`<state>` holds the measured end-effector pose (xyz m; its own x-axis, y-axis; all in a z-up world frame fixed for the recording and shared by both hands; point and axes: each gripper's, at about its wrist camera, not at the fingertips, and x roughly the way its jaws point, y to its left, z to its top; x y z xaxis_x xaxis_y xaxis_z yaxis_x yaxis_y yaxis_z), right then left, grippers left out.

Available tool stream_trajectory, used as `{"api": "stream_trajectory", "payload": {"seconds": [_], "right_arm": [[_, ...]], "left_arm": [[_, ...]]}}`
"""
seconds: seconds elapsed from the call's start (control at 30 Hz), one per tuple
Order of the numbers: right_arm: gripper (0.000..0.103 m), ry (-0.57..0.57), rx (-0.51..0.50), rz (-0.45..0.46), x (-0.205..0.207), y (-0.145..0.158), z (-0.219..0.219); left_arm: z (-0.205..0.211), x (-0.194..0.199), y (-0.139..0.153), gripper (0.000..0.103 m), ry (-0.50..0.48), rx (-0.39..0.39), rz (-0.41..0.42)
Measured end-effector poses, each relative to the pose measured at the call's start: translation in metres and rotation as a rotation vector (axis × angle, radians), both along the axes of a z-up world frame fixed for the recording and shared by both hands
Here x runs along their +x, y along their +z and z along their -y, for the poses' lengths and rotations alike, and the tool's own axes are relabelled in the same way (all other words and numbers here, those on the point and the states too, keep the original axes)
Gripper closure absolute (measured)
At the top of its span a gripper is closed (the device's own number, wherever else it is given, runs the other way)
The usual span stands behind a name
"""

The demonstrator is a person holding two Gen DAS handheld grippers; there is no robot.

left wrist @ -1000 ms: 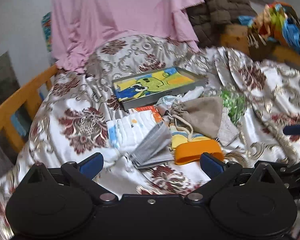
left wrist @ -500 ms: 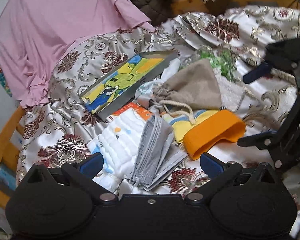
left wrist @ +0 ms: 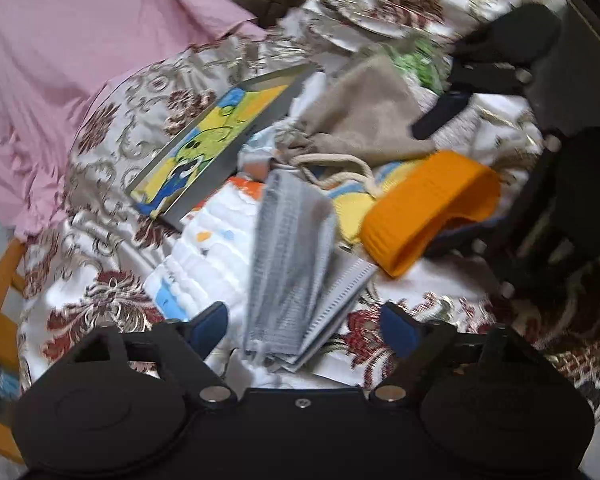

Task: Organize soft objects
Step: 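Grasp the grey face mask with the left tool while the right tool grasps the orange strap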

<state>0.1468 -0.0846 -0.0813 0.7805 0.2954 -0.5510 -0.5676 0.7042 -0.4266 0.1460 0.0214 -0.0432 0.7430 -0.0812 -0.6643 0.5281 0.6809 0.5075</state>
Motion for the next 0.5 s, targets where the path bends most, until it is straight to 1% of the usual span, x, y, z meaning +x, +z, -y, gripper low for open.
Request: {"api": "stream_trajectory", "payload": {"seconds": [0.03, 0.07, 0.13, 0.27, 0.33, 0.37, 0.43, 0.5], "right_arm": [[0.032, 0.009, -0.013, 0.014, -0.002, -0.002, -0.002], [0.035, 0.016, -0.025, 0.029, -0.004, -0.003, -0.004], [0.043, 0.029, -0.054, 0.056, -0.006, -0.006, -0.009], [0.046, 0.033, -0.079, 0.066, -0.005, -0.01, -0.016], [0.05, 0.027, -0.073, 0.06, -0.003, -0.009, -0.016], [0.052, 0.024, -0.067, 0.054, -0.001, -0.008, -0.016], [0.062, 0.019, -0.056, 0.051, 0.0, -0.006, -0.015], [0.067, 0.009, -0.049, 0.053, 0.0, -0.005, -0.012]], "left_arm": [[0.003, -0.003, -0.002, 0.028, -0.023, 0.022, 0.012], [0.005, -0.005, -0.003, 0.03, -0.039, 0.042, 0.024], [0.01, -0.008, -0.007, 0.042, -0.066, 0.101, 0.061], [0.019, -0.013, -0.019, 0.048, -0.105, 0.203, 0.105], [0.021, -0.014, -0.021, 0.053, -0.114, 0.218, 0.104], [0.022, -0.014, -0.021, 0.053, -0.112, 0.218, 0.102], [0.022, -0.013, -0.02, 0.058, -0.111, 0.214, 0.097], [0.021, -0.013, -0.02, 0.061, -0.11, 0.212, 0.093]]}}
